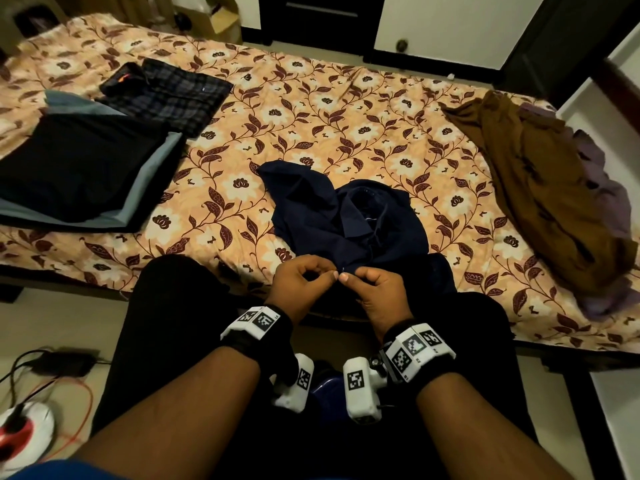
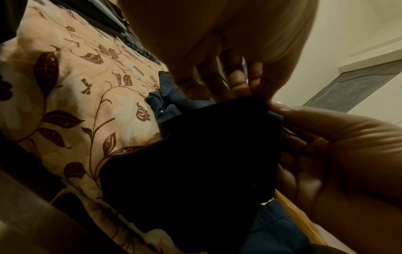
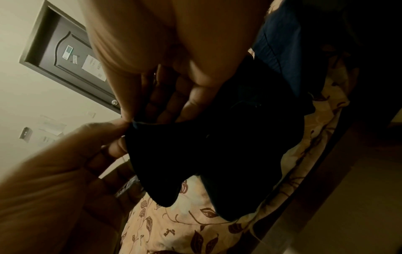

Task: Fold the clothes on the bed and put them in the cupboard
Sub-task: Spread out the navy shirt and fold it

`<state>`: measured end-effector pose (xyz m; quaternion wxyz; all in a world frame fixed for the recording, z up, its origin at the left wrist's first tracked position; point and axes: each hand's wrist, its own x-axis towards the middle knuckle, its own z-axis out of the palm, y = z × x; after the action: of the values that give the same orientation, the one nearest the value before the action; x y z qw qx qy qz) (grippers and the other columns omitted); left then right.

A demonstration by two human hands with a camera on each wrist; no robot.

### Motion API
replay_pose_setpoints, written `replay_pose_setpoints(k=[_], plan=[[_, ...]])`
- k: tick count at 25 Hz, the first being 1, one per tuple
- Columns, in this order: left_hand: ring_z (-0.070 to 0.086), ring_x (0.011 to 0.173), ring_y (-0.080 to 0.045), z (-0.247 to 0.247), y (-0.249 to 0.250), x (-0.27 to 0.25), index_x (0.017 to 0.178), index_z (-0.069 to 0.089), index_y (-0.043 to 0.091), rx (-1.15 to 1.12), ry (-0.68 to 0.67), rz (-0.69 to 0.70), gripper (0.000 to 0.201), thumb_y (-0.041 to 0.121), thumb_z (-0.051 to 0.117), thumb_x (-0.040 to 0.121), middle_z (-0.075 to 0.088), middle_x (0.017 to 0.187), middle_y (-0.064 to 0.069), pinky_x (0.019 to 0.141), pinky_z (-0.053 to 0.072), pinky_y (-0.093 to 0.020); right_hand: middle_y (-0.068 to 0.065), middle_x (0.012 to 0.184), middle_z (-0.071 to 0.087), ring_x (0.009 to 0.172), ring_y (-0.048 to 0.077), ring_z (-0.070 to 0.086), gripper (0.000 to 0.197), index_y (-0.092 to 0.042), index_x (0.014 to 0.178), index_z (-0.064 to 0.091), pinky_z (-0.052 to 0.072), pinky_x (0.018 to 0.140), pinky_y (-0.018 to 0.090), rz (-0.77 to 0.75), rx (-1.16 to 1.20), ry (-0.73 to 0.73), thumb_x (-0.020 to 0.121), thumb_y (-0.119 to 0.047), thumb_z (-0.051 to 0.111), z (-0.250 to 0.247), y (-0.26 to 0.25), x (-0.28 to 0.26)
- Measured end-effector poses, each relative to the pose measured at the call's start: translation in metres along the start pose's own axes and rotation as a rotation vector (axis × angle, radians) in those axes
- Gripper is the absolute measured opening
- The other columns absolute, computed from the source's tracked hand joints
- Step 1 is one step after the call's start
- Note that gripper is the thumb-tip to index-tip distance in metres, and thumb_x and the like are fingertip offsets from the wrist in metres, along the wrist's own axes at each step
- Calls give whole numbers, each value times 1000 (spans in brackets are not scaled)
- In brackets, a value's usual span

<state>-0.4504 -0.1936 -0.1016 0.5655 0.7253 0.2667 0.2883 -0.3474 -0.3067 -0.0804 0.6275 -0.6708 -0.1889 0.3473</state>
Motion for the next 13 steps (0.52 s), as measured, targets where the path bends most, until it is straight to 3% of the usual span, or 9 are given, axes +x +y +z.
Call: replay_pose_setpoints(k=[3,6,11,13], plan=[[63,70,-6,0,-1,1,79,72,10,14,-3,-36,8,3,71,81,68,73,3,71,53,-22,-7,53,60,52,4,57,15,2,70,62,47,53,18,-36,-78,-15,84,0,68,1,0,0],[61,66,-8,-1,-4,3,73,69,20,16,8,-76,8,13,71,77,65,67,5,68,53,-27,-1,61,65,60,12,64,10,2,76,65,54,56,26,22,-31,16,85,3,64,4,0,2],[57,59,0,-4,-4,3,74,68,21,-52,-32,-99,18,7,69,84,63,61,16,62,47,-17,1,65,69,62,15,68,17,-5,75,68,56,53,27,99,17,-6,88,2,59,5,-5,0],[56,60,-2,-4,-3,4,73,68,22,-60,-44,-101,12,14,68,82,62,62,14,62,47,-19,2,65,69,62,15,68,15,-3,76,69,55,53,27,96,19,-16,88,0,61,5,-5,-2]])
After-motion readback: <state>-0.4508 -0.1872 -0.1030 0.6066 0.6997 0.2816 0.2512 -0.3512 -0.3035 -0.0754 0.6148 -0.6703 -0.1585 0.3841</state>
